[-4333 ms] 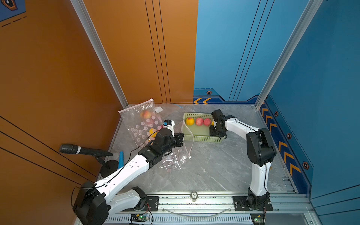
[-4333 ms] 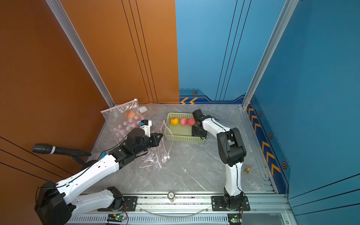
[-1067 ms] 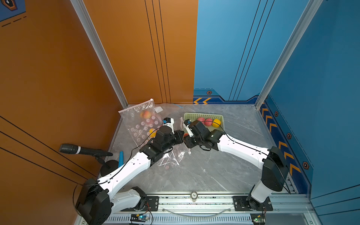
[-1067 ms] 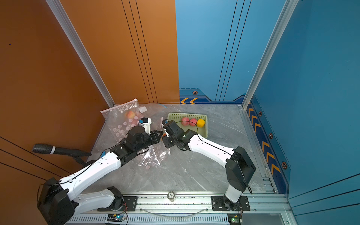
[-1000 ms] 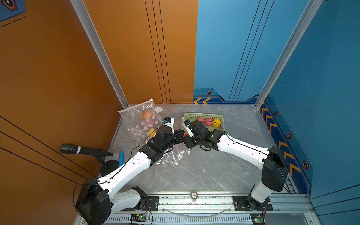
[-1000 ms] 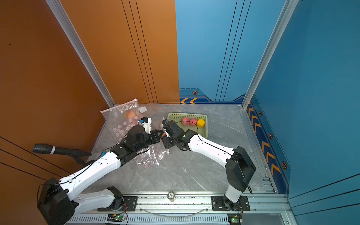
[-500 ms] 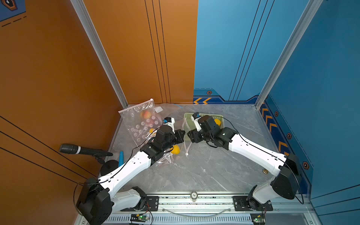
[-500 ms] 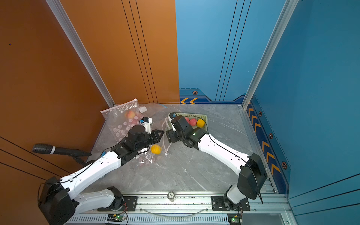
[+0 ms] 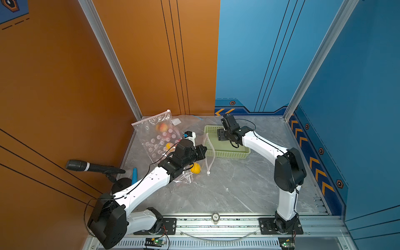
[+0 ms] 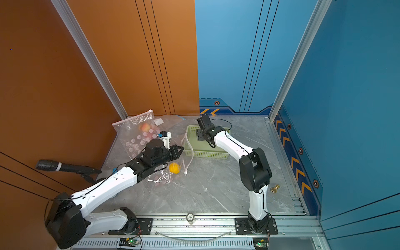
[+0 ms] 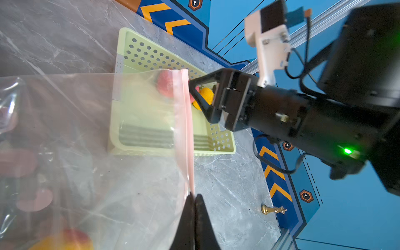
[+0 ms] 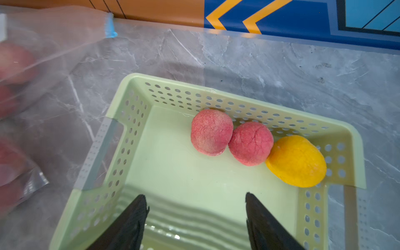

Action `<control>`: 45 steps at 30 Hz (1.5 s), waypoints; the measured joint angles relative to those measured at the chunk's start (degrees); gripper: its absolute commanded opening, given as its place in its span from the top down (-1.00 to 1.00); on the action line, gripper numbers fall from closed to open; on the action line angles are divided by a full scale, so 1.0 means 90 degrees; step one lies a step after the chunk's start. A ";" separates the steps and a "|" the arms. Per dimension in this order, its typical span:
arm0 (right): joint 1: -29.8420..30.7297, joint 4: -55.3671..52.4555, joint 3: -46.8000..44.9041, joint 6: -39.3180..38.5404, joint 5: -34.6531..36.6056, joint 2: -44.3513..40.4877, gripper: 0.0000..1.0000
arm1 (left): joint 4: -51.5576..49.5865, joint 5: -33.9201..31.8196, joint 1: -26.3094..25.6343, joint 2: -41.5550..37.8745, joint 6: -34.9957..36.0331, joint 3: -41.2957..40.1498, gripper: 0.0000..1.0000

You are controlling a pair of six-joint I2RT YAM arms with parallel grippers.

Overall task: Place the peach in a zip-top bag and seal the zipper
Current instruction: Place the peach in the zipper food storage bag, then pick up the peach from the basket.

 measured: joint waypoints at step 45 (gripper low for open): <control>0.0206 0.0797 -0.1817 0.0177 -0.1224 -0.2336 0.30 | 0.0087 0.0046 -0.0012 0.0097 -0.0019 0.0034 1.00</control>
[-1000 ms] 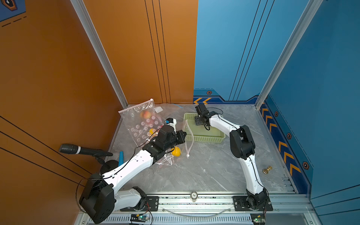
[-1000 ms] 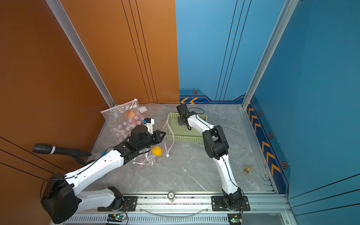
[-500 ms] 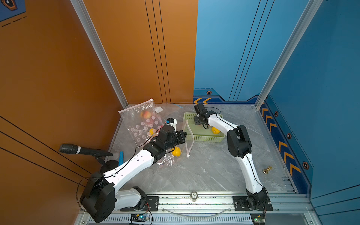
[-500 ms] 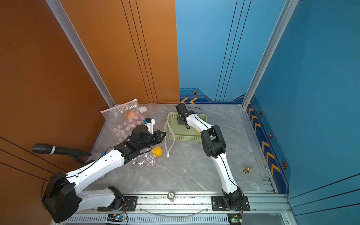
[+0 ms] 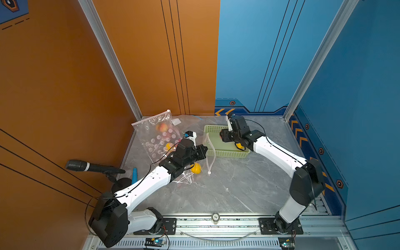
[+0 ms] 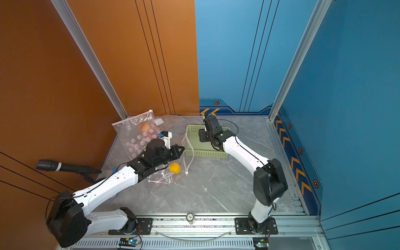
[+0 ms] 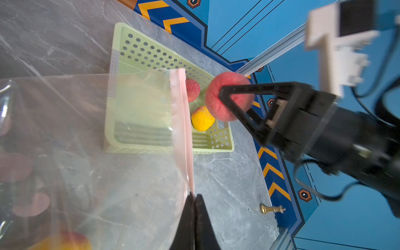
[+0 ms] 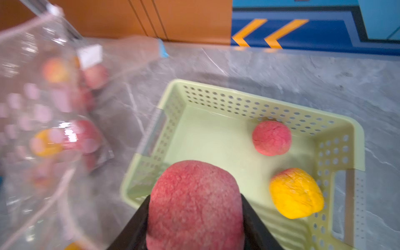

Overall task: Place the peach in a zip-top bag and seal the zipper
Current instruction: Pick up the peach from the basket, then place the peach in the zipper food storage bag.

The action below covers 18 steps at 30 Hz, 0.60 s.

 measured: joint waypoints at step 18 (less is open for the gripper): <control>0.1115 0.1537 -0.1282 0.0716 -0.0639 -0.0534 0.20 | -0.0046 0.0151 -0.0126 -0.0406 -0.0102 0.0345 1.00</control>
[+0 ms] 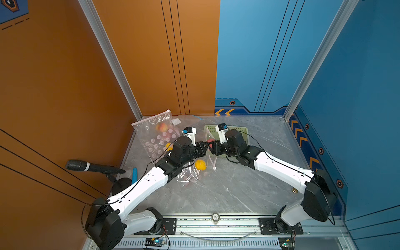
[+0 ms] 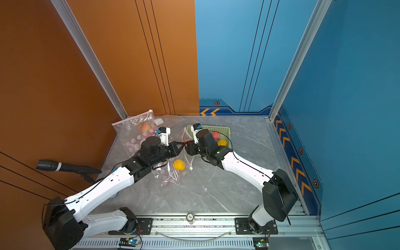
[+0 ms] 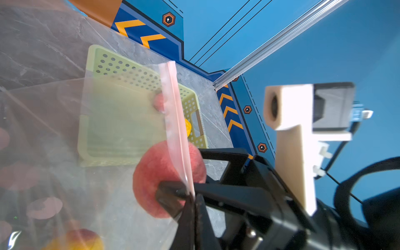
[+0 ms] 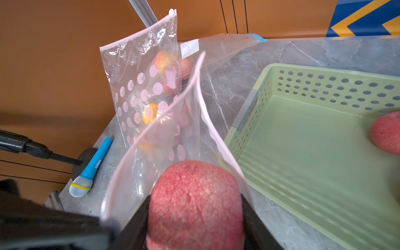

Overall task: Place the peach in a zip-top bag and seal the zipper
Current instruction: Place the peach in the zipper food storage bag.

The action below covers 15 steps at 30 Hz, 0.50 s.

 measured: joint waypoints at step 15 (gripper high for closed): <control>0.0199 -0.0663 0.0085 -0.0359 0.0257 0.0051 -0.57 | 0.0097 0.0019 -0.0010 -0.0104 -0.0255 0.0005 1.00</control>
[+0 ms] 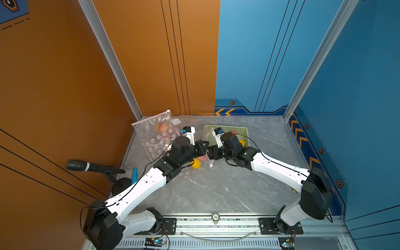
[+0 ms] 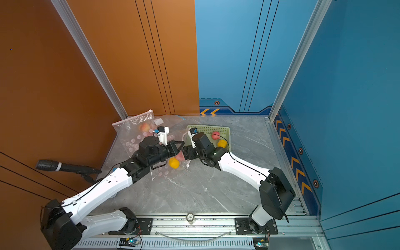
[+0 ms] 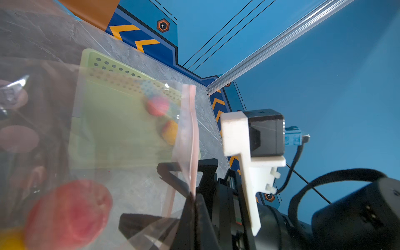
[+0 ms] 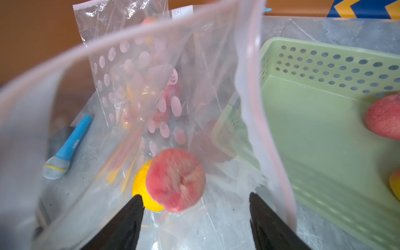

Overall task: Place the peach in a zip-top bag and seal the zipper
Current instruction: Place the peach in the zipper food storage bag, then pick up the peach from the basket.

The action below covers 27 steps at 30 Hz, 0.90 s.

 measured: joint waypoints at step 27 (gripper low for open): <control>-0.2242 -0.1649 0.1331 -0.0250 0.1297 0.1013 -0.54 | 0.0000 0.0155 0.0024 0.0107 -0.0092 -0.0100 1.00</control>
